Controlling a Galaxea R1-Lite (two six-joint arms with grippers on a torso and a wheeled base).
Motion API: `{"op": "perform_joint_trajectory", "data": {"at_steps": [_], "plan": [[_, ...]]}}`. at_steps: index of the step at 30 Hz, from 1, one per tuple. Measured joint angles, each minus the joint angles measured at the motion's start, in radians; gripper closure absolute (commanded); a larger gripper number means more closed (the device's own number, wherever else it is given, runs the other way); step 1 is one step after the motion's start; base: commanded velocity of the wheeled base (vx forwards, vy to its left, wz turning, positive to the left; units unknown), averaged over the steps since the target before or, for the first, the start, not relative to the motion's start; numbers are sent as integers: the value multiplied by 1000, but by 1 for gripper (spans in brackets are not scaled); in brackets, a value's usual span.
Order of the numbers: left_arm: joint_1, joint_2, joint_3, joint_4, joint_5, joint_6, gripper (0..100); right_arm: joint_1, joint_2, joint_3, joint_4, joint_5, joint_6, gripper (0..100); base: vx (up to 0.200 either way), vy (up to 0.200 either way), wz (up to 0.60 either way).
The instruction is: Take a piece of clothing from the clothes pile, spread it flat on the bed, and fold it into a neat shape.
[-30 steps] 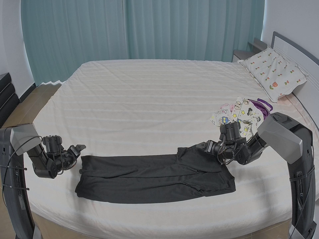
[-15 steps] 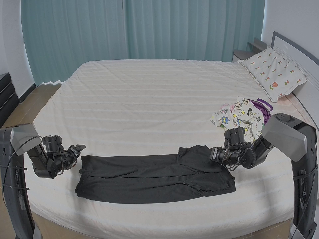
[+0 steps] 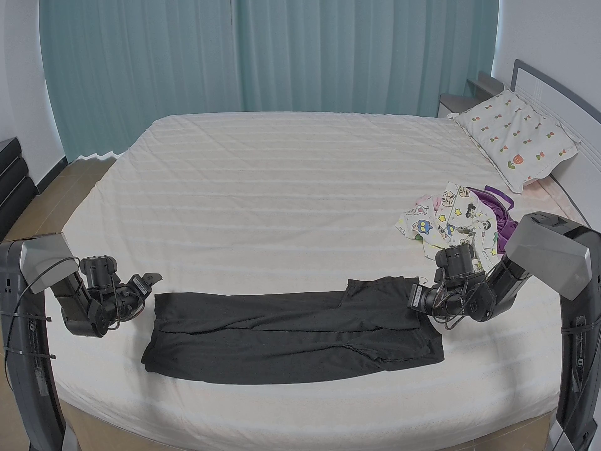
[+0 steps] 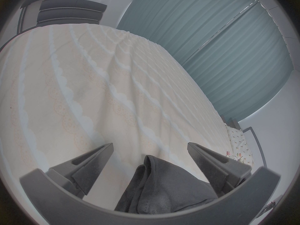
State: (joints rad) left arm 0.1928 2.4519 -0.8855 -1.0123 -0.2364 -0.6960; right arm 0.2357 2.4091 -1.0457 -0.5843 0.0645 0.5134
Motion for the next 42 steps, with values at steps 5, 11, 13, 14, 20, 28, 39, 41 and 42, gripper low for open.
{"op": "perform_joint_trajectory", "data": {"at_steps": [5, 11, 13, 14, 20, 28, 39, 41, 42], "plan": [[0, 0, 0, 0, 0, 0, 0, -2, -5, 11, 9, 0, -3, 0, 0, 0, 0], [0, 0, 1, 0, 0, -1, 0, -4, -22, 26, 9, 0, -4, 0, 0, 0, 0], [0, 0, -1, 0, 0, -1, 0, -5, -34, 30, 4, 1, 6, 0, 0, 0, 0], [0, -1, -4, 0, 0, -1, 0, -8, -39, 30, 1, 2, 12, 0, 0, 0, 0], [-27, -4, -11, 1, 0, -1, 0, -27, -54, 20, -7, 13, 89, 0, 0, 0, 0], [-73, 4, -11, 5, 18, 61, 0, -47, -39, 2, -70, 44, 226, 0, 0, 0, 0], [-80, 40, -19, 1, 64, 93, 100, -53, 27, -70, -80, 57, 241, 0, 0, 0, 0], [-82, 43, -20, 0, 64, 92, 100, -53, 43, -95, -81, 57, 242, 0, 0, 0, 0], [-82, 43, -20, 0, 64, 92, 100, -53, 52, -109, -80, 57, 242, 0, 0, 0, 0]]}}
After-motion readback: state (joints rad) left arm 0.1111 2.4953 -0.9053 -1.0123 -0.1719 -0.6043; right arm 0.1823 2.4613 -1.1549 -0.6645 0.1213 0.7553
